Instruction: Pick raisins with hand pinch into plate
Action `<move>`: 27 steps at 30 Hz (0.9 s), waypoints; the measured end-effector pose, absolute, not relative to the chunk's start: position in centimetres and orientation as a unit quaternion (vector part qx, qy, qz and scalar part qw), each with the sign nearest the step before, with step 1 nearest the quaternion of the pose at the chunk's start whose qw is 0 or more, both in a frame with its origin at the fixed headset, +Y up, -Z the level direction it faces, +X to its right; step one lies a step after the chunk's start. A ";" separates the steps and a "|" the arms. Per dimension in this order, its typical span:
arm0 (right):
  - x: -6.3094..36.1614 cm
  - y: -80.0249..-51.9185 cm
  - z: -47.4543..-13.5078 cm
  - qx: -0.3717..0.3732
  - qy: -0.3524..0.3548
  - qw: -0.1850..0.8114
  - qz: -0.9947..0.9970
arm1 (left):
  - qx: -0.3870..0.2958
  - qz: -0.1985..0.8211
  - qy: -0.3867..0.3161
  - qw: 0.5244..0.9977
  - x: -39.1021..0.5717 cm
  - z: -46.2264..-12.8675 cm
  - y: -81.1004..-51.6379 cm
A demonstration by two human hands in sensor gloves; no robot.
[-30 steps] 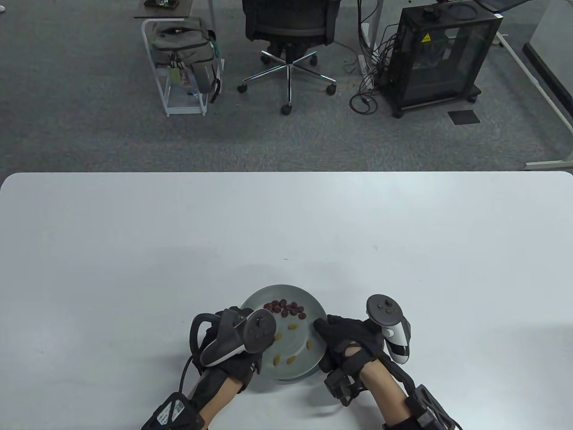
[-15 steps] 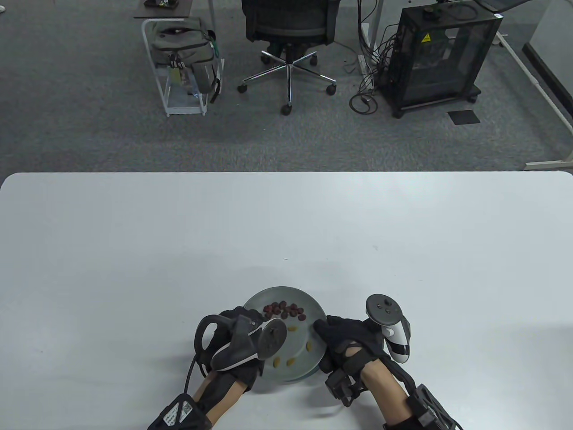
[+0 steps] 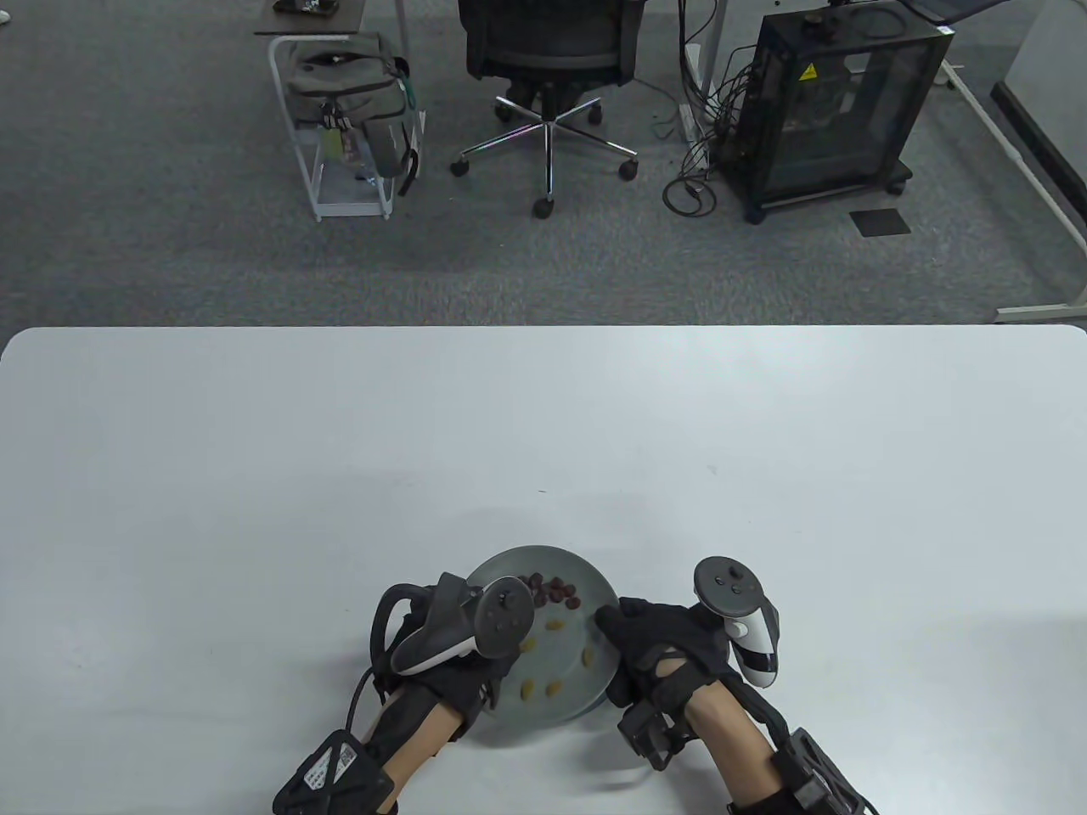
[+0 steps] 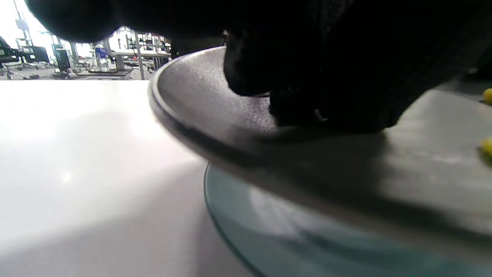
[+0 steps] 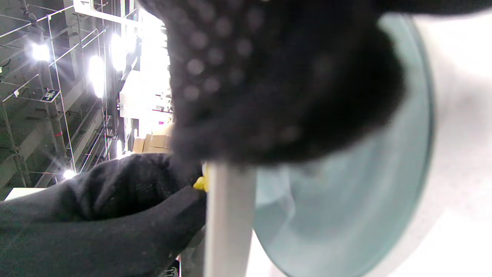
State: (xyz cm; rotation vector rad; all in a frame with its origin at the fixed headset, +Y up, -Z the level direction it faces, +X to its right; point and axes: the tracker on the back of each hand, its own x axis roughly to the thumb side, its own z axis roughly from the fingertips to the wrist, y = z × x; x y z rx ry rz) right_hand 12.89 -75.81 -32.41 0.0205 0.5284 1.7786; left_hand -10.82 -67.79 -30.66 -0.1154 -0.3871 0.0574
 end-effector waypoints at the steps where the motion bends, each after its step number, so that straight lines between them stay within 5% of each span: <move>1: 12.9 -75.8 -32.4 0.009 0.229 0.599 0.767 | -0.057 0.027 -0.195 0.979 -10.8 -30.7 -67.8; 27: 16.8 -76.0 -33.5 -0.067 0.189 0.604 0.771 | 0.002 0.065 -0.175 0.982 -11.1 -30.9 -64.1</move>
